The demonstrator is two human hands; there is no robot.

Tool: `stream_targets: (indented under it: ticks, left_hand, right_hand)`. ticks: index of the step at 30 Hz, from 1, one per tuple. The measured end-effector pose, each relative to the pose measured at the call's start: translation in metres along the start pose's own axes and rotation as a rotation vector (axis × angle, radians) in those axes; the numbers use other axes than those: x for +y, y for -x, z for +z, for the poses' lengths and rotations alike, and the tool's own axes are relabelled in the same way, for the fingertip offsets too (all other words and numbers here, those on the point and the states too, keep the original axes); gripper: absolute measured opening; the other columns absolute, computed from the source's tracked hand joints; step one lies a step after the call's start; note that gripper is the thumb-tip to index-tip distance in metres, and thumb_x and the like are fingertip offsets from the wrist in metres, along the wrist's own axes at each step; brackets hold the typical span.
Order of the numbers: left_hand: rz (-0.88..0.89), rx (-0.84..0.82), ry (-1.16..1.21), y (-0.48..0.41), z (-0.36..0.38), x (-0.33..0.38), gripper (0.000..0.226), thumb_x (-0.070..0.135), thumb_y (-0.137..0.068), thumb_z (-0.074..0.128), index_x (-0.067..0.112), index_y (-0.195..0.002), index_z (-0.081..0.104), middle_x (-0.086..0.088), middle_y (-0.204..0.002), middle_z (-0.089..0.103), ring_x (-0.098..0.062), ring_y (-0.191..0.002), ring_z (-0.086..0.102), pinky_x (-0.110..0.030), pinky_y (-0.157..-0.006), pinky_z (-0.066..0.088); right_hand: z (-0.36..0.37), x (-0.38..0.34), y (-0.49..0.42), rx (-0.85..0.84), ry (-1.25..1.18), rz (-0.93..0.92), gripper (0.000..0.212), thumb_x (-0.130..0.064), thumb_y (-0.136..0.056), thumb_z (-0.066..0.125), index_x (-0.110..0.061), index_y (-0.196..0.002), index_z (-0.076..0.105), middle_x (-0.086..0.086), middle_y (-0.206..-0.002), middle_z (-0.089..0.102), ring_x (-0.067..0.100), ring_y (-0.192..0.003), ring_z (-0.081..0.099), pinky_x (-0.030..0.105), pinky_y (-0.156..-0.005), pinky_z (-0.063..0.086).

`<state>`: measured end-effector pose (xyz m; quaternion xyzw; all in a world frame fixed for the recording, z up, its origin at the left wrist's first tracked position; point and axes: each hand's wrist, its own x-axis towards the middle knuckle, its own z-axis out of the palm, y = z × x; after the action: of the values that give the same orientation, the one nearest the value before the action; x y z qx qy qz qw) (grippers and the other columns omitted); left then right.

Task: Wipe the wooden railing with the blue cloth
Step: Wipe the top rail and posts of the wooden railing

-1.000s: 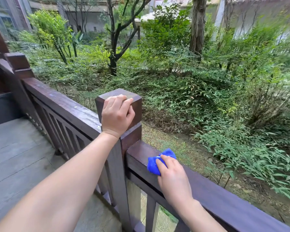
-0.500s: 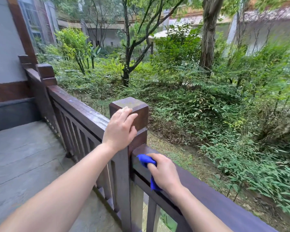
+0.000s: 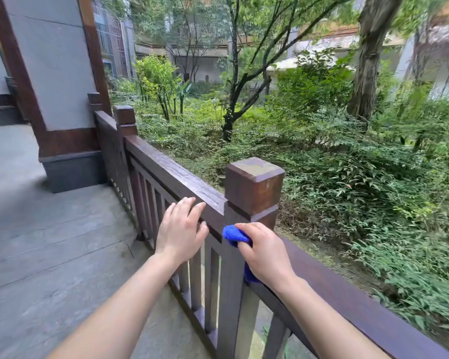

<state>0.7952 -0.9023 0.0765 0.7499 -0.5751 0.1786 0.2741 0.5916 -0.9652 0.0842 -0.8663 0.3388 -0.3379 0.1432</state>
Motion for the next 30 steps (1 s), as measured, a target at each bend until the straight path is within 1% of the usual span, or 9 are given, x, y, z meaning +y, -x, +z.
stream_targets:
  ticks: [3,10,13,16,22,27,30]
  left_hand:
    - [-0.021,-0.048,-0.035,-0.005,0.001,-0.044,0.052,0.033,-0.096,0.053,0.019,-0.146,0.048,-0.009,-0.154,0.044,-0.025,-0.146,0.034,-0.044,-0.123,0.022]
    - [-0.021,-0.146,-0.039,-0.032,-0.003,-0.151,0.055,0.042,-0.098,0.046,0.025,-0.149,0.042,-0.002,-0.157,0.039,-0.019,-0.148,0.027,-0.042,-0.124,0.019]
    - [0.004,-0.171,-0.032,-0.043,-0.003,-0.183,0.054,0.042,-0.098,0.045,0.025,-0.149,0.042,-0.001,-0.157,0.04,-0.018,-0.148,0.028,-0.041,-0.123,0.02]
    - [0.02,-0.179,-0.005,-0.055,0.002,-0.206,0.052,0.04,-0.098,0.046,0.023,-0.147,0.044,-0.002,-0.155,0.042,-0.019,-0.147,0.031,-0.041,-0.123,0.022]
    - [0.023,-0.209,0.031,-0.081,0.033,-0.237,0.052,0.039,-0.098,0.047,0.023,-0.147,0.045,-0.002,-0.154,0.043,-0.019,-0.145,0.033,-0.039,-0.123,0.021]
    - [0.045,-0.247,0.024,-0.116,0.074,-0.259,0.051,0.04,-0.097,0.047,0.024,-0.146,0.046,-0.002,-0.153,0.045,-0.019,-0.144,0.035,-0.039,-0.123,0.023]
    - [0.071,-0.267,0.012,-0.147,0.103,-0.273,0.051,0.04,-0.096,0.047,0.023,-0.144,0.048,-0.002,-0.15,0.046,-0.019,-0.142,0.037,-0.039,-0.122,0.026]
  right_hand:
    - [0.027,-0.019,-0.025,0.018,0.029,-0.004,0.035,-0.022,-0.082,0.054,-0.029,-0.115,0.062,-0.007,-0.113,0.064,0.018,-0.104,0.057,0.032,-0.086,0.047]
    - [0.091,-0.058,-0.078,0.041,0.104,0.067,0.033,-0.023,-0.082,0.054,-0.031,-0.113,0.063,-0.008,-0.111,0.064,0.02,-0.101,0.056,0.033,-0.083,0.046]
    - [0.111,-0.069,-0.093,0.047,0.112,0.12,0.033,-0.023,-0.082,0.054,-0.032,-0.112,0.062,-0.009,-0.108,0.064,0.019,-0.1,0.056,0.031,-0.081,0.045]
    - [0.127,-0.072,-0.106,0.057,0.11,0.153,0.032,-0.022,-0.081,0.054,-0.033,-0.11,0.062,-0.01,-0.107,0.065,0.019,-0.099,0.057,0.029,-0.08,0.044]
    - [0.155,-0.064,-0.141,0.023,0.136,0.196,0.033,-0.021,-0.082,0.055,-0.035,-0.111,0.062,-0.012,-0.109,0.064,0.018,-0.1,0.056,0.03,-0.082,0.045]
    - [0.178,-0.038,-0.185,0.063,0.134,0.228,0.035,-0.017,-0.081,0.059,-0.028,-0.114,0.064,-0.009,-0.114,0.065,0.018,-0.105,0.056,0.031,-0.088,0.045]
    - [0.198,-0.015,-0.211,0.137,0.182,0.25,0.035,-0.014,-0.08,0.064,-0.023,-0.113,0.065,-0.005,-0.115,0.065,0.023,-0.104,0.056,0.033,-0.087,0.045]
